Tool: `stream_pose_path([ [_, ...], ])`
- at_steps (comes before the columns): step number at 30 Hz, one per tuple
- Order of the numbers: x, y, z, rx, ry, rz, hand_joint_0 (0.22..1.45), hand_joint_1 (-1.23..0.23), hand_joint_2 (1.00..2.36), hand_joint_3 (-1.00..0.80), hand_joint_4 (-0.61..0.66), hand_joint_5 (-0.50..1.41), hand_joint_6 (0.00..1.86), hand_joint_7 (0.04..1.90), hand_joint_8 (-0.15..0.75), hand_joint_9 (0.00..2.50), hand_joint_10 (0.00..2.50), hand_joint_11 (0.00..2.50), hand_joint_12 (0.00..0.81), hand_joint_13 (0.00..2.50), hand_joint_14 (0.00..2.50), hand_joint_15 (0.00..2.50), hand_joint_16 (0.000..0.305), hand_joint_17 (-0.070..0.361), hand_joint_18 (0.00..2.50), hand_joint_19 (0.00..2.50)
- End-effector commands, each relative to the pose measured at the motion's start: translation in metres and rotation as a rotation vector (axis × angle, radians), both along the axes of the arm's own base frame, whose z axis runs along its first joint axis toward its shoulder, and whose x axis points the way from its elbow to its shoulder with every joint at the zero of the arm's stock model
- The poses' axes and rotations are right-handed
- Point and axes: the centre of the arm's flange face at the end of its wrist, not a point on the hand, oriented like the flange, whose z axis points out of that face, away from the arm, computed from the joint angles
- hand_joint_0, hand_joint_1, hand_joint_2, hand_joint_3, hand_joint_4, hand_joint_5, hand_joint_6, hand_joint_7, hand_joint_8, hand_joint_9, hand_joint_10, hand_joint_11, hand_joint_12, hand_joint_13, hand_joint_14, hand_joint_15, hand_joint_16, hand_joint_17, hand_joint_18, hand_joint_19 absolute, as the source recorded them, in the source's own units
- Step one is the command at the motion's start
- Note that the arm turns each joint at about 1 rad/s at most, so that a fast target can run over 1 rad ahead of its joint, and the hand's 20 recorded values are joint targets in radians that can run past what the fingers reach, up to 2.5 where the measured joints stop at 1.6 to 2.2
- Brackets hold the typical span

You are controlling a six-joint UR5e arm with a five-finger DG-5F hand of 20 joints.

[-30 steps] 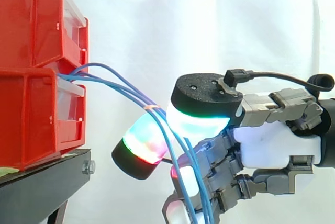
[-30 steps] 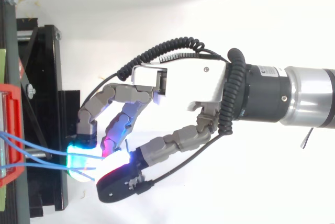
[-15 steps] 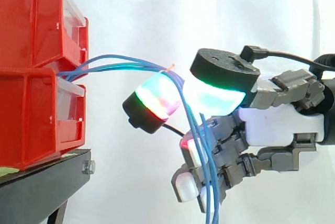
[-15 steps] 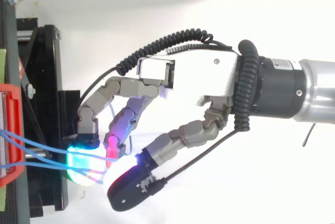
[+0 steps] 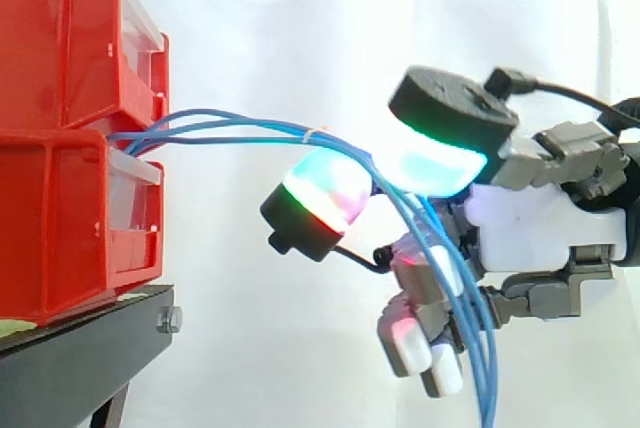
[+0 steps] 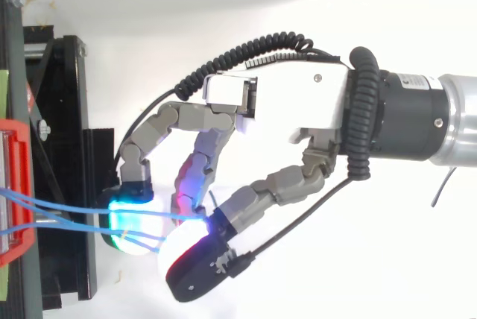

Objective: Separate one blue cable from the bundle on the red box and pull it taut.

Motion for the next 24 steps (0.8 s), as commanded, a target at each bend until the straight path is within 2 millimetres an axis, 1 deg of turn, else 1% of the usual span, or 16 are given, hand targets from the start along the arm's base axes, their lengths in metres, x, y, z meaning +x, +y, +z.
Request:
stream_pose_path([
  [1,0.0,-0.001,0.0,0.0,0.002,0.0,0.44,-0.64,1.0,-0.5,-0.05,-0.03,0.87,0.91,0.304,1.36,0.03,0.54,0.447,1.15,0.02,0.49,0.062,0.14,1.13,0.55],
  [2,0.0,-0.001,0.0,0.0,0.002,0.001,0.44,-0.61,1.0,-0.5,-0.05,-0.03,0.86,0.92,0.308,1.38,0.02,0.54,0.453,1.17,0.02,0.5,0.063,0.142,1.13,0.55],
  [3,0.0,-0.002,0.0,0.0,0.002,0.003,0.44,-0.52,1.0,-0.5,-0.05,-0.03,0.86,0.92,0.306,1.4,0.02,0.53,0.458,1.18,0.02,0.5,0.065,0.146,1.16,0.56],
  [5,0.0,-0.002,0.0,0.002,0.002,0.007,0.44,-0.46,1.0,-0.5,-0.06,-0.03,0.86,0.91,0.308,1.42,0.02,0.52,0.457,1.2,0.02,0.5,0.066,0.149,1.18,0.57],
  [8,-0.001,-0.004,0.003,0.004,-0.003,0.007,0.45,-0.42,1.0,-0.5,-0.07,-0.03,0.84,0.89,0.303,1.42,0.02,0.51,0.458,1.2,0.02,0.5,0.066,0.148,1.19,0.57],
  [10,-0.002,-0.006,0.008,0.005,-0.007,0.004,0.47,-0.41,1.0,-0.5,-0.07,-0.03,0.83,0.87,0.299,1.41,0.02,0.51,0.456,1.2,0.02,0.5,0.064,0.145,1.17,0.58],
  [12,-0.002,-0.007,0.009,0.006,-0.01,0.002,0.5,-0.46,1.0,-0.5,-0.06,-0.03,0.82,0.88,0.291,1.4,0.02,0.51,0.442,1.18,0.02,0.51,0.061,0.138,1.14,0.6],
  [13,-0.002,-0.007,0.009,0.006,-0.01,0.002,0.55,-0.57,1.0,-0.5,-0.06,-0.04,0.82,0.91,0.275,1.38,0.02,0.54,0.421,1.16,0.02,0.52,0.057,0.129,1.11,0.61],
  [15,-0.002,-0.01,0.009,0.008,-0.014,-0.002,0.59,-0.67,1.01,-0.42,-0.01,-0.05,0.85,0.91,0.286,1.33,0.03,0.58,0.416,1.13,0.02,0.52,0.055,0.124,1.09,0.59],
  [17,-0.002,-0.012,0.01,0.013,-0.017,-0.007,0.6,-0.7,1.01,-0.38,0.01,-0.06,0.86,0.89,0.299,1.31,0.03,0.62,0.423,1.12,0.02,0.53,0.055,0.124,1.08,0.6],
  [19,-0.001,-0.012,0.01,0.014,-0.018,-0.007,0.65,-0.84,1.01,-0.34,0.04,-0.1,0.94,0.7,0.299,1.22,0.03,0.7,0.424,1.08,0.02,0.54,0.055,0.123,1.06,0.57],
  [20,-0.001,-0.012,0.009,0.015,-0.015,-0.007,0.67,-0.86,1.01,-0.33,0.01,-0.11,0.94,0.73,0.302,1.21,0.03,0.71,0.426,1.08,0.02,0.54,0.054,0.122,1.05,0.57],
  [21,-0.002,-0.013,0.01,0.015,-0.017,-0.009,0.68,-0.86,1.01,-0.33,0.0,-0.11,0.94,0.72,0.303,1.21,0.03,0.71,0.425,1.08,0.02,0.54,0.054,0.122,1.05,0.56],
  [22,-0.002,-0.013,0.01,0.015,-0.017,-0.009,0.71,-0.89,1.01,-0.35,-0.05,-0.12,0.96,0.68,0.297,1.21,0.03,0.72,0.422,1.08,0.02,0.54,0.054,0.12,1.04,0.56],
  [23,-0.002,-0.013,0.01,0.015,-0.017,-0.009,0.74,-0.89,1.01,-0.39,-0.09,-0.12,0.96,0.7,0.29,1.21,0.03,0.73,0.413,1.06,0.02,0.54,0.053,0.12,1.04,0.57],
  [24,-0.001,-0.013,0.009,0.013,-0.015,-0.009,0.74,-0.89,1.01,-0.41,-0.11,-0.12,0.96,0.7,0.289,1.21,0.03,0.73,0.412,1.07,0.02,0.55,0.053,0.119,1.04,0.57],
])
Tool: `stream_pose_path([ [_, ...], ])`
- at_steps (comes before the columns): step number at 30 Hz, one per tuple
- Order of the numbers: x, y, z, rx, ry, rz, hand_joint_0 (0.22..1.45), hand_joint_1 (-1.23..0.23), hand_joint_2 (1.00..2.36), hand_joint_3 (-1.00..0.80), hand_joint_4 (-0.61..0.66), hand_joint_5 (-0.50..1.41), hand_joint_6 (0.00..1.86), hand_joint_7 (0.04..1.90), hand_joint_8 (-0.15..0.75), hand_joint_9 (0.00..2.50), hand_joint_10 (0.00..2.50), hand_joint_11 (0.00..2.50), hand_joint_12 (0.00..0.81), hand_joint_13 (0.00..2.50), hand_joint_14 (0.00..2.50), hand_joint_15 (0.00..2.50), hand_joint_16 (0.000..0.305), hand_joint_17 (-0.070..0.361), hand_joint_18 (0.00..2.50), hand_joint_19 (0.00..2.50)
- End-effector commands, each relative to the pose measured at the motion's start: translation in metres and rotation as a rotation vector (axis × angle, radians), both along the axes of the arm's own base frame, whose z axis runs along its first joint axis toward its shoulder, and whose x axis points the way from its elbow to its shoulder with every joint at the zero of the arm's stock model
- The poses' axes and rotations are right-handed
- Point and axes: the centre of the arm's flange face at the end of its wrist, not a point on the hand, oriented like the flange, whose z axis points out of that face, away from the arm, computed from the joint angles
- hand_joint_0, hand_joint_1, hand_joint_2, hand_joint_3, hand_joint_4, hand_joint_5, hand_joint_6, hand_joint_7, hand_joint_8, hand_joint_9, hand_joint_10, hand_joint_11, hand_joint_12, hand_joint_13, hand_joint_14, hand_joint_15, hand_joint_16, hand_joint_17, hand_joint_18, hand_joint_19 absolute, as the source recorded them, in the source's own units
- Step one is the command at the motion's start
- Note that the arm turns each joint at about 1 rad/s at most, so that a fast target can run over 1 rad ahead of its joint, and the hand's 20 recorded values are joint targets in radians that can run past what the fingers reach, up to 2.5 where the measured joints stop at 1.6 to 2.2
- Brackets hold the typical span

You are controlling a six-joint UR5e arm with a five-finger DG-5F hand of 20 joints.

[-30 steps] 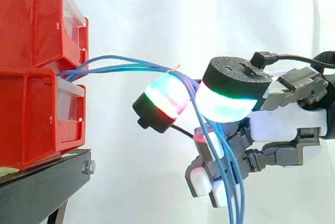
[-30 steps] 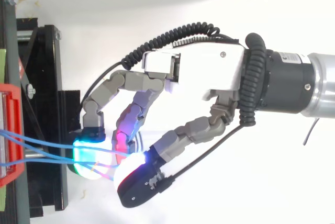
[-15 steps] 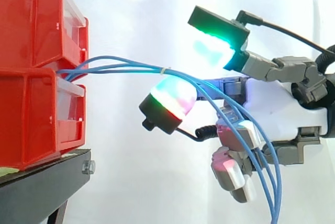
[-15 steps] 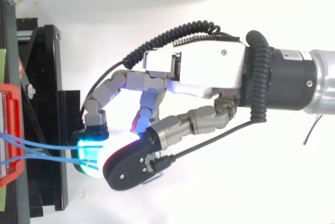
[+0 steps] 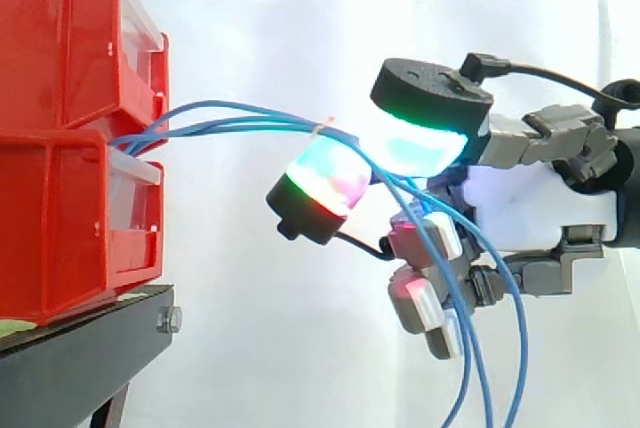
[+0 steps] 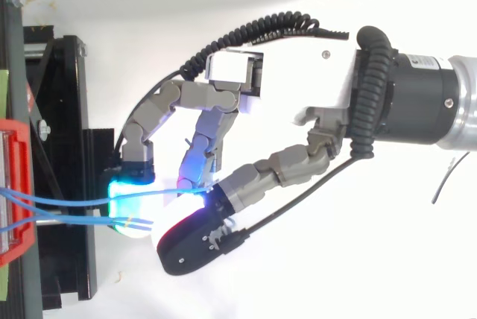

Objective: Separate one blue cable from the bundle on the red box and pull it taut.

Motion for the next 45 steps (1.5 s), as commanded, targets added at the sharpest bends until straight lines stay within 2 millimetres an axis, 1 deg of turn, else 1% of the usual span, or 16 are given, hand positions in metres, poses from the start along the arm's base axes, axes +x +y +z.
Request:
stream_pose_path([
  [1,0.0,-0.001,-0.001,-0.001,0.001,-0.001,0.76,-0.9,1.0,-0.44,-0.15,-0.12,0.96,0.73,0.284,1.22,0.03,0.74,0.41,1.07,0.02,0.55,0.052,0.118,1.03,0.56],
  [5,0.0,0.001,0.0,0.0,0.003,0.001,0.8,-0.92,1.0,-0.5,-0.26,-0.11,0.95,0.87,0.277,1.25,0.03,0.75,0.403,1.09,0.02,0.56,0.051,0.114,1.02,0.57],
  [8,-0.001,0.001,0.0,0.0,0.006,0.002,0.81,-0.93,1.0,-0.5,-0.29,-0.1,0.96,0.97,0.272,1.28,0.03,0.74,0.397,1.1,0.02,0.56,0.05,0.112,1.02,0.57],
  [12,-0.001,0.001,0.0,0.002,0.006,0.004,0.79,-0.95,1.0,-0.5,-0.32,-0.08,0.96,0.96,0.262,1.31,0.03,0.72,0.394,1.11,0.02,0.56,0.049,0.109,1.03,0.55],
  [15,0.0,0.0,0.0,0.005,0.004,0.002,0.75,-0.98,1.0,-0.5,-0.3,-0.06,0.95,0.97,0.253,1.31,0.03,0.7,0.386,1.12,0.03,0.57,0.048,0.108,1.03,0.55],
  [17,-0.001,0.0,0.0,0.005,0.005,0.002,0.67,-0.98,1.0,-0.5,-0.26,-0.05,0.93,0.96,0.251,1.32,0.03,0.67,0.384,1.13,0.02,0.57,0.048,0.107,1.03,0.56],
  [20,-0.001,-0.002,0.0,0.005,0.004,0.001,0.61,-0.97,1.0,-0.5,-0.24,-0.04,0.92,0.93,0.247,1.32,0.03,0.65,0.381,1.14,0.02,0.57,0.048,0.107,1.03,0.58],
  [21,0.0,-0.004,0.0,0.005,0.002,-0.001,0.57,-0.93,1.0,-0.5,-0.23,-0.03,0.91,0.83,0.241,1.33,0.03,0.61,0.393,1.16,0.02,0.56,0.049,0.109,1.04,0.57],
  [22,-0.001,-0.004,0.0,0.005,0.004,-0.001,0.56,-0.91,1.0,-0.5,-0.21,-0.03,0.9,0.85,0.24,1.33,0.03,0.6,0.389,1.16,0.02,0.56,0.049,0.11,1.05,0.57],
  [23,-0.001,-0.005,0.0,0.005,0.004,-0.002,0.55,-0.9,1.0,-0.5,-0.22,-0.03,0.9,0.81,0.236,1.34,0.03,0.59,0.39,1.16,0.02,0.56,0.049,0.11,1.05,0.57],
  [24,-0.001,-0.005,0.0,0.005,0.004,-0.002,0.52,-0.78,1.0,-0.5,-0.22,-0.02,0.86,0.83,0.225,1.36,0.03,0.55,0.398,1.17,0.02,0.54,0.05,0.113,1.07,0.56],
  [29,-0.001,-0.008,0.0,0.005,0.004,-0.007,0.54,-0.62,1.0,-0.5,-0.22,0.0,0.81,0.9,0.211,1.37,0.02,0.51,0.394,1.17,0.02,0.55,0.051,0.115,1.05,0.59],
  [35,-0.001,-0.013,0.003,0.003,0.0,0.005,0.54,-0.6,1.0,-0.46,-0.17,-0.01,0.79,0.97,0.221,1.35,0.02,0.5,0.408,1.16,0.02,0.56,0.054,0.12,1.04,0.61],
  [38,-0.003,-0.017,0.011,0.003,-0.01,0.004,0.51,-0.6,1.0,-0.46,-0.13,-0.01,0.79,0.97,0.246,1.33,0.02,0.49,0.421,1.16,0.02,0.55,0.056,0.126,1.05,0.61],
  [41,-0.006,-0.022,0.018,-0.001,-0.005,-0.001,0.47,-0.6,1.0,-0.49,-0.11,-0.02,0.79,0.94,0.263,1.32,0.02,0.49,0.432,1.16,0.02,0.55,0.059,0.134,1.07,0.59],
  [45,-0.009,-0.026,0.019,-0.01,0.009,-0.004,0.44,-0.61,1.0,-0.5,-0.07,-0.02,0.79,0.9,0.28,1.32,0.02,0.5,0.452,1.17,0.02,0.55,0.064,0.144,1.1,0.57],
])
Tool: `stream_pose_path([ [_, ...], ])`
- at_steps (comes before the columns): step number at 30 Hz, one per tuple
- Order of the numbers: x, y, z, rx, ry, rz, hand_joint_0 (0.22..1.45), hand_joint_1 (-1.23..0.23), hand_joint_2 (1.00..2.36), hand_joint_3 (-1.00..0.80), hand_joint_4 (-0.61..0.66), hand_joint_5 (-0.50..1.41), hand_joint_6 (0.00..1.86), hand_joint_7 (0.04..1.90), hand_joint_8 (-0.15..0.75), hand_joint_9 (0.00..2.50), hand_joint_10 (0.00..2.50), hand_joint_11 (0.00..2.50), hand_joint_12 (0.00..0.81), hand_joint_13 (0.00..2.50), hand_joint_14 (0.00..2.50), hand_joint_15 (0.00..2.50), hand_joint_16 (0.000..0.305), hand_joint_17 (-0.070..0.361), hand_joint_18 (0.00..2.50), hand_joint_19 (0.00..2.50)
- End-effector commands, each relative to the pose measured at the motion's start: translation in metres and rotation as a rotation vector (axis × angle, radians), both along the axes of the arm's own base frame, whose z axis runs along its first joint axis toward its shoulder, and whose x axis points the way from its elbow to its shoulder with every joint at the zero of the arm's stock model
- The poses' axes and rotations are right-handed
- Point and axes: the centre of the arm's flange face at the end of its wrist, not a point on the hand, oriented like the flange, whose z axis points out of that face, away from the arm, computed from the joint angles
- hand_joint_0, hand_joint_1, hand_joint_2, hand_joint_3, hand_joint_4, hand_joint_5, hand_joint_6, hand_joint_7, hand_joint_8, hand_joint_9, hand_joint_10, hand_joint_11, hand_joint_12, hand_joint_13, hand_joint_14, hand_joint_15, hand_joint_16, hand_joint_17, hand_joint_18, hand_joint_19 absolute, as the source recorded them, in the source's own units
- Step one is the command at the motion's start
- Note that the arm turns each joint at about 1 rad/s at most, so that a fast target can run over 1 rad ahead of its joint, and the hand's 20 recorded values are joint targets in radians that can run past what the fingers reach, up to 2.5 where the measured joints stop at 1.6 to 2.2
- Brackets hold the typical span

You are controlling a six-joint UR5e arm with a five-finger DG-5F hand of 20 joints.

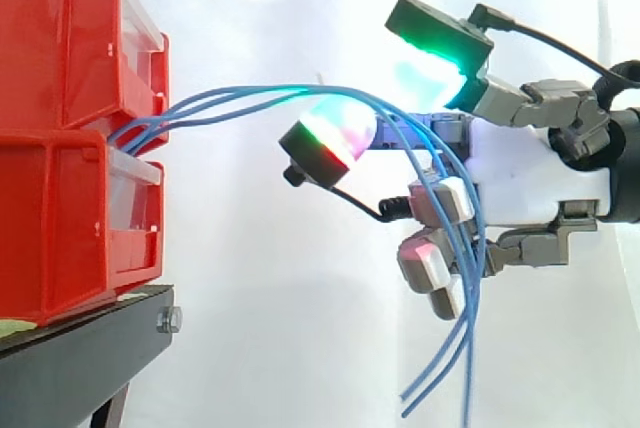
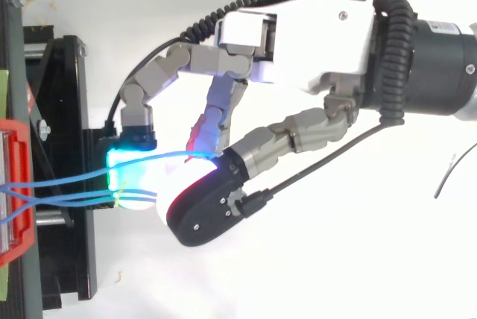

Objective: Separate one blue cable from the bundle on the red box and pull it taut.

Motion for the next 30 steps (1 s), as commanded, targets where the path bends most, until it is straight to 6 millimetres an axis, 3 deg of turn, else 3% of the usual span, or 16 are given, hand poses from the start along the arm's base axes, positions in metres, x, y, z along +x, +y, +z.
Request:
stream_pose_path([
  [1,-0.003,-0.004,0.002,-0.007,0.015,0.001,0.43,-0.62,1.0,-0.5,-0.06,-0.02,0.79,0.91,0.285,1.31,0.02,0.51,0.458,1.17,0.02,0.55,0.064,0.145,1.1,0.58],
  [7,-0.004,-0.01,0.002,-0.006,0.016,0.014,0.44,-0.72,1.0,-0.5,0.0,-0.04,0.81,0.87,0.292,1.26,0.02,0.53,0.457,1.13,0.02,0.55,0.064,0.144,1.07,0.56],
  [10,-0.005,-0.013,0.002,-0.005,0.016,0.017,0.5,-0.69,1.0,-0.5,0.0,-0.05,0.82,0.88,0.277,1.25,0.03,0.54,0.434,1.11,0.02,0.56,0.058,0.131,1.02,0.58],
  [18,-0.005,-0.014,0.003,-0.005,0.016,0.021,0.56,-0.75,1.01,-0.29,0.01,-0.05,0.85,0.94,0.297,1.26,0.02,0.59,0.445,1.11,0.02,0.56,0.06,0.134,1.04,0.56],
  [23,-0.005,-0.015,0.003,-0.005,0.016,0.019,0.61,-0.87,1.02,-0.24,0.04,-0.08,0.91,0.82,0.282,1.19,0.03,0.64,0.421,1.06,0.02,0.57,0.054,0.122,0.99,0.58],
  [26,-0.005,-0.014,0.005,-0.005,0.013,0.021,0.68,-0.92,1.01,-0.29,-0.02,-0.09,0.92,0.82,0.28,1.18,0.03,0.66,0.419,1.06,0.02,0.56,0.054,0.12,0.99,0.56],
  [28,-0.005,-0.014,0.007,-0.005,0.01,0.021,0.74,-0.93,1.0,-0.46,-0.09,-0.09,0.93,0.85,0.276,1.18,0.03,0.67,0.413,1.05,0.02,0.56,0.052,0.118,0.99,0.55],
  [30,-0.006,-0.015,0.009,-0.005,0.012,0.021,0.76,-0.95,1.0,-0.5,-0.14,-0.1,0.94,0.85,0.268,1.18,0.03,0.67,0.41,1.06,0.02,0.56,0.052,0.117,0.99,0.54],
])
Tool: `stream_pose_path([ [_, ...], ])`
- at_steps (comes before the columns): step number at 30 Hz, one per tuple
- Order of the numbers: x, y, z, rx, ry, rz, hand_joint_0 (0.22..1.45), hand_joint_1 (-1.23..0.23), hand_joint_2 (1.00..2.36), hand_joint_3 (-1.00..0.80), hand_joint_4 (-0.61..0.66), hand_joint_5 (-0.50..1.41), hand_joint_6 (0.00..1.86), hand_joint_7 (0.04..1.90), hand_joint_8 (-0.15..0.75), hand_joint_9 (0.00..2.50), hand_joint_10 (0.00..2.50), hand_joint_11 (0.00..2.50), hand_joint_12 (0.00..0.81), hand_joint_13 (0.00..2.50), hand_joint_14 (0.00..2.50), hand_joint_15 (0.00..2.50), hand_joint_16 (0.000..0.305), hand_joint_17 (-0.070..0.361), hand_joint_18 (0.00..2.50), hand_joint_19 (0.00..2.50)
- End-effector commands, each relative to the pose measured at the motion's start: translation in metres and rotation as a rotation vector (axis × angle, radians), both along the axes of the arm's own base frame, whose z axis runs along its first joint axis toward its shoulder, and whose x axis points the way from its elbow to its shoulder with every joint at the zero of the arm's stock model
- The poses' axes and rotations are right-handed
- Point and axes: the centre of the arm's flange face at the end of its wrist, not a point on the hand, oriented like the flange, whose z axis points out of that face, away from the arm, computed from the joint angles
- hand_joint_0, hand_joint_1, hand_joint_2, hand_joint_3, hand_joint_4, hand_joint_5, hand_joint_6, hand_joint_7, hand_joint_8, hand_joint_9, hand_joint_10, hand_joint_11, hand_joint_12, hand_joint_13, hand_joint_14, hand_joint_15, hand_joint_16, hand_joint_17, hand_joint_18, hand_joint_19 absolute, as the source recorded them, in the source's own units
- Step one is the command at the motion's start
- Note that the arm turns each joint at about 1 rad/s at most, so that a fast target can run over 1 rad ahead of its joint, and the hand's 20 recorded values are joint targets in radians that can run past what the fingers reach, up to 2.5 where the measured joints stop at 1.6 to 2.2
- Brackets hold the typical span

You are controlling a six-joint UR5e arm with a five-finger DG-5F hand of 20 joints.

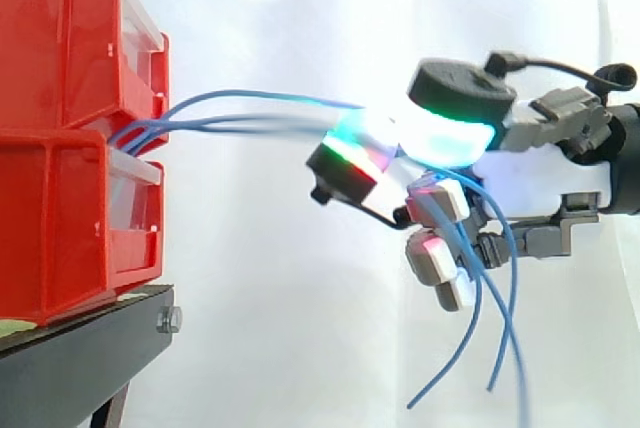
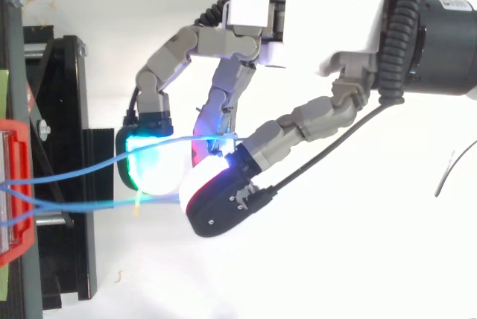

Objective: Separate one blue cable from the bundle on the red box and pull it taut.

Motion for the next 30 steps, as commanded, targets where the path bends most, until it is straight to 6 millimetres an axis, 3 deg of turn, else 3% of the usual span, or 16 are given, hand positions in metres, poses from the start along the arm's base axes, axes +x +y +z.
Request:
stream_pose_path([
  [1,-0.002,-0.001,0.004,-0.003,0.006,0.002,0.75,-0.96,1.0,-0.5,-0.15,-0.1,0.94,0.84,0.267,1.18,0.03,0.67,0.406,1.05,0.02,0.55,0.052,0.116,0.99,0.53],
  [4,-0.004,-0.001,0.005,-0.01,0.017,0.009,0.73,-0.96,1.0,-0.5,-0.15,-0.1,0.94,0.81,0.263,1.18,0.03,0.67,0.401,1.05,0.02,0.56,0.051,0.115,0.98,0.54],
  [9,-0.009,-0.002,0.008,-0.028,0.042,0.016,0.63,-0.95,1.0,-0.5,-0.03,-0.08,0.93,0.76,0.264,1.19,0.03,0.66,0.403,1.06,0.02,0.57,0.051,0.115,0.98,0.56],
  [13,-0.011,-0.002,0.01,-0.036,0.053,0.021,0.45,-0.81,1.0,-0.5,0.02,-0.06,0.9,0.75,0.302,1.24,0.02,0.63,0.449,1.1,0.02,0.56,0.061,0.138,1.04,0.55],
  [16,-0.013,-0.003,0.014,-0.04,0.053,0.021,0.42,-0.69,1.0,-0.5,0.04,-0.06,0.88,0.75,0.311,1.26,0.02,0.61,0.472,1.12,0.02,0.55,0.066,0.149,1.08,0.54],
  [21,-0.013,-0.004,0.013,-0.045,0.057,0.02,0.47,-0.53,1.0,-0.5,0.02,-0.06,0.86,0.77,0.302,1.26,0.02,0.61,0.454,1.11,0.02,0.56,0.062,0.14,1.04,0.58],
  [30,-0.014,-0.008,0.013,-0.045,0.056,0.013,0.54,-0.56,1.01,-0.42,0.04,-0.07,0.85,0.81,0.288,1.24,0.03,0.62,0.442,1.07,0.02,0.57,0.058,0.13,0.99,0.6],
])
